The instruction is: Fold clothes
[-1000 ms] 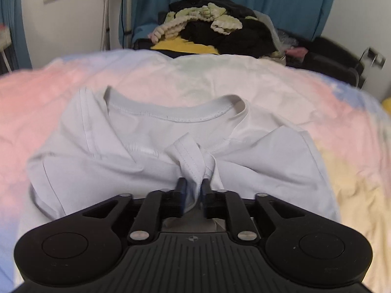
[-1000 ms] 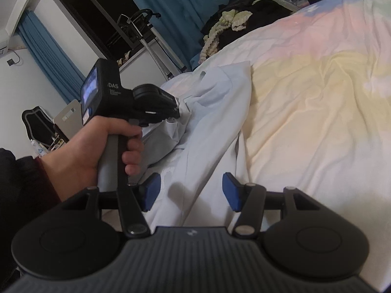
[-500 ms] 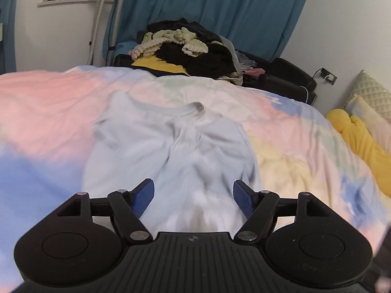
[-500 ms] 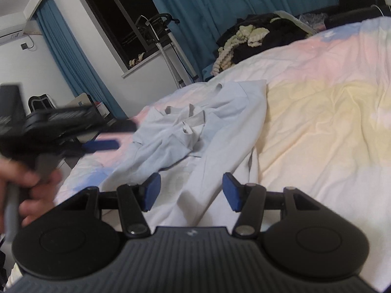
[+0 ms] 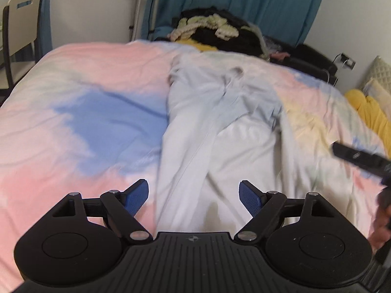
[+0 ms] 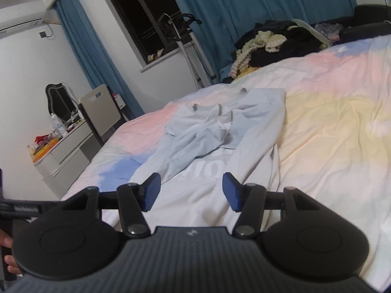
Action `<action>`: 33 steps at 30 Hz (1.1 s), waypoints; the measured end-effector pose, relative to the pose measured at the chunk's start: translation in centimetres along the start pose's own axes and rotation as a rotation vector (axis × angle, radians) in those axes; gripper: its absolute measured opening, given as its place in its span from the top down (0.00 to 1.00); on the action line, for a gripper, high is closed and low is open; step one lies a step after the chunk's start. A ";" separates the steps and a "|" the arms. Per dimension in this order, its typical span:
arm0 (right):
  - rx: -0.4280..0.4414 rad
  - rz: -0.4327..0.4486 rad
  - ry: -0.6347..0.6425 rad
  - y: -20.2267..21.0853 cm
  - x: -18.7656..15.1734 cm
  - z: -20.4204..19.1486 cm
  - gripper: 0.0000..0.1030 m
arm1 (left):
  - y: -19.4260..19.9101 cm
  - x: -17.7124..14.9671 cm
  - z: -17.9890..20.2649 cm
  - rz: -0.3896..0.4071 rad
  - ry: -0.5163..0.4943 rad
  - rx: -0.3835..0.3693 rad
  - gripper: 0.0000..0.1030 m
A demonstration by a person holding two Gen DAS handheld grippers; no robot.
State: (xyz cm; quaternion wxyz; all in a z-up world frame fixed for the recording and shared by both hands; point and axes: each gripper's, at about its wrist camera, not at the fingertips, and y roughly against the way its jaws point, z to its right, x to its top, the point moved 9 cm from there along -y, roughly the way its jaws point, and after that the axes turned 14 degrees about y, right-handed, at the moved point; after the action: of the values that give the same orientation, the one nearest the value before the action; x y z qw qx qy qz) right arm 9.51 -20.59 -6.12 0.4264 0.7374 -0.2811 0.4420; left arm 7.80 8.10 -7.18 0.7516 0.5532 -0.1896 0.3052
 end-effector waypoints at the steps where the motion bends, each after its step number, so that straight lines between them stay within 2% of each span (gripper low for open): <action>1: 0.002 0.006 0.010 0.7 0.1 -0.4 0.45 | 0.0 -0.2 -0.8 -0.005 0.012 0.019 0.18; 3: 0.004 0.014 0.028 1.5 0.2 -0.8 0.44 | -0.2 -0.5 -2.7 -0.018 0.050 0.047 0.19; 7: -0.027 -0.018 0.035 0.9 -0.9 -0.1 0.41 | -0.9 -1.0 -4.7 -0.064 0.135 0.026 0.20; 11: -0.038 -0.074 -0.063 -0.7 -2.3 1.8 0.41 | -1.4 -1.1 -5.2 -0.098 0.179 0.001 0.20; 14: -0.026 -0.077 -0.104 -0.9 -2.5 2.1 0.41 | -1.9 -1.7 -5.4 -0.127 0.202 0.000 0.20; 18: -0.012 -0.074 -0.106 -1.0 -2.5 1.7 0.41 | -2.7 -2.5 -5.4 -0.173 0.215 -0.002 0.20; 22: -0.007 -0.083 -0.113 -1.3 -2.8 1.5 0.40 | -2.3 -3.3 -4.3 -0.226 0.206 -0.071 0.20; 24: 0.000 -0.085 -0.124 -1.4 -2.9 1.6 0.40 | -2.3 -4.5 -3.2 -0.303 0.155 -0.093 0.20; 26: 0.007 -0.087 -0.135 -1.6 -2.9 1.6 0.40 | -3.4 -6.4 -2.8 -0.407 0.079 -0.002 0.37; 28: 0.015 -0.090 -0.146 -1.7 -3.0 1.7 0.40 | -3.7 -7.3 -2.2 -0.432 -0.016 0.095 0.63; 29: 0.010 -0.093 -0.146 -1.8 -3.1 1.8 0.40 | -3.5 -7.4 -1.7 -0.440 -0.037 0.110 0.77; 30: 0.003 -0.097 -0.144 -1.9 -3.2 2.0 0.40 | -3.2 -7.4 -1.2 -0.455 -0.043 0.118 0.95; 33: -0.019 -0.109 -0.144 -2.2 -3.6 2.6 0.40 | -1.2 -6.8 1.5 -0.424 -0.063 0.123 0.95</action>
State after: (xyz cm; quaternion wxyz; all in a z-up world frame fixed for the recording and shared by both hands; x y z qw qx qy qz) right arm 10.68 -21.64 -10.78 0.4356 0.7774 -0.2747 0.3613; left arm 3.59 4.76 -11.80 0.7576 0.6346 -0.0736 0.1341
